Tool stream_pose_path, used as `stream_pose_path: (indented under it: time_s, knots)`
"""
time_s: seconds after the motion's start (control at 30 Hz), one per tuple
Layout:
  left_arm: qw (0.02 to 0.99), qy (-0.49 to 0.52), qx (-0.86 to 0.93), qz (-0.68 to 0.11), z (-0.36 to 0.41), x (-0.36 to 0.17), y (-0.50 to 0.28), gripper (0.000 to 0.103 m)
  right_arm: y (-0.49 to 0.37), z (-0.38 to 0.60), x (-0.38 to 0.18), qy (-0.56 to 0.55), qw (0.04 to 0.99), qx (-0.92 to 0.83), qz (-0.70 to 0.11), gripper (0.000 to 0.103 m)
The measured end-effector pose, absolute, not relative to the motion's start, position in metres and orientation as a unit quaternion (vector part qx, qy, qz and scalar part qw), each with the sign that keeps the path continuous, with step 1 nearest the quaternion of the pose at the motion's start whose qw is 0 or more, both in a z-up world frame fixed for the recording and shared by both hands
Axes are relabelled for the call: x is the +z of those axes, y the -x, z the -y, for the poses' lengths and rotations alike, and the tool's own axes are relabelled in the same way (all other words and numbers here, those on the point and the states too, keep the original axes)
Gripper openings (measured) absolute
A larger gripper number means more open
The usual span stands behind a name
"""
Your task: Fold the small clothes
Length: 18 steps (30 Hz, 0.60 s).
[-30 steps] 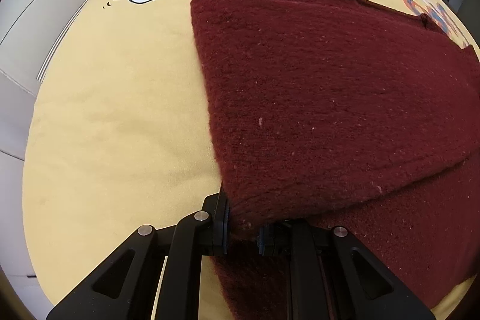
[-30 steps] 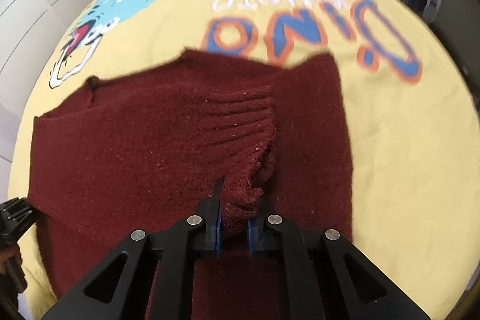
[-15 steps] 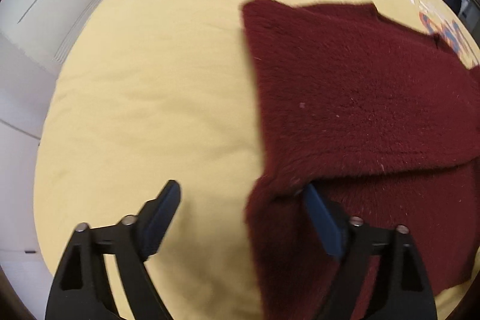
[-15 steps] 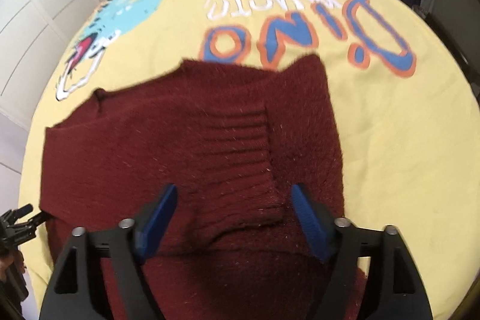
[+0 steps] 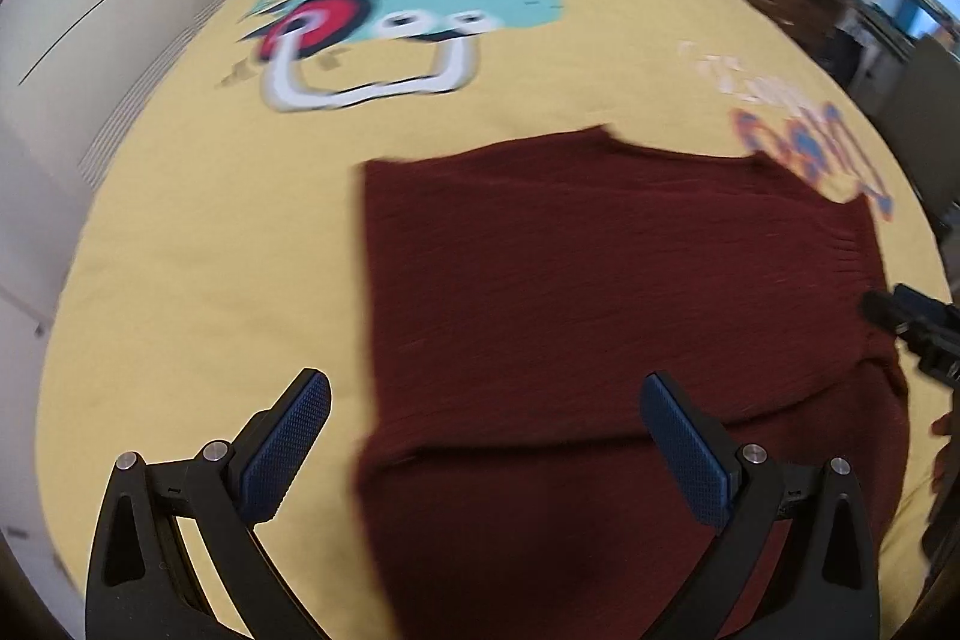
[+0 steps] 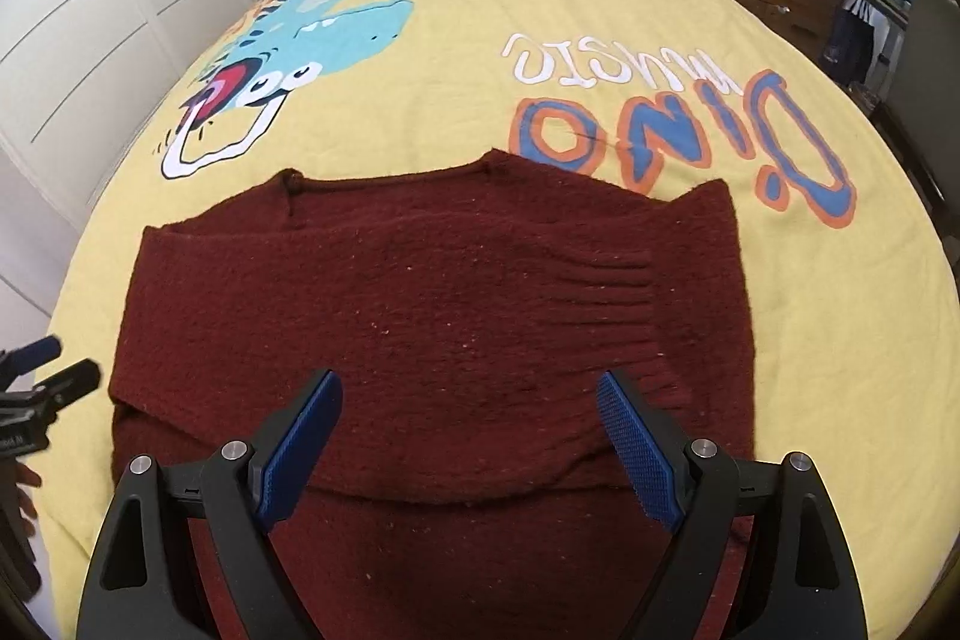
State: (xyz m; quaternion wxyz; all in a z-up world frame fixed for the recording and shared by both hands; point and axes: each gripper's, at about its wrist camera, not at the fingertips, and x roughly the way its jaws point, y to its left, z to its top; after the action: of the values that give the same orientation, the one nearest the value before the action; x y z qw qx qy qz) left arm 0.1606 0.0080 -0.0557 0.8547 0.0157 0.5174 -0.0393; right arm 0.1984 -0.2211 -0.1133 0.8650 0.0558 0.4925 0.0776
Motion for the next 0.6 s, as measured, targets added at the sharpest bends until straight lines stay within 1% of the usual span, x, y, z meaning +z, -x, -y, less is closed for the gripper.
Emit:
stream_pose_path:
  time_s: [0.2, 0.33, 0.5, 0.6]
  knots:
    - [0.841, -0.036, -0.072, -0.536, 0.036, -0.111, -0.190, 0.102, -0.203, 0.207, -0.140, -0.033, 0.859, 0.070, -0.506, 0.088]
    - [0.826, -0.054, -0.058, -0.558, 0.036, -0.144, -0.195, 0.102, -0.206, 0.207, -0.169, -0.009, 0.848, 0.056, -0.526, 0.088]
    - [0.829, -0.069, -0.048, -0.553, 0.015, -0.149, -0.194, 0.102, -0.204, 0.221, -0.174, 0.008, 0.856, 0.047, -0.515, 0.088]
    - [0.828, -0.048, -0.033, -0.558, -0.006, -0.151, -0.199, 0.102, -0.204, 0.238, -0.175, -0.001, 0.856, 0.026, -0.516, 0.088]
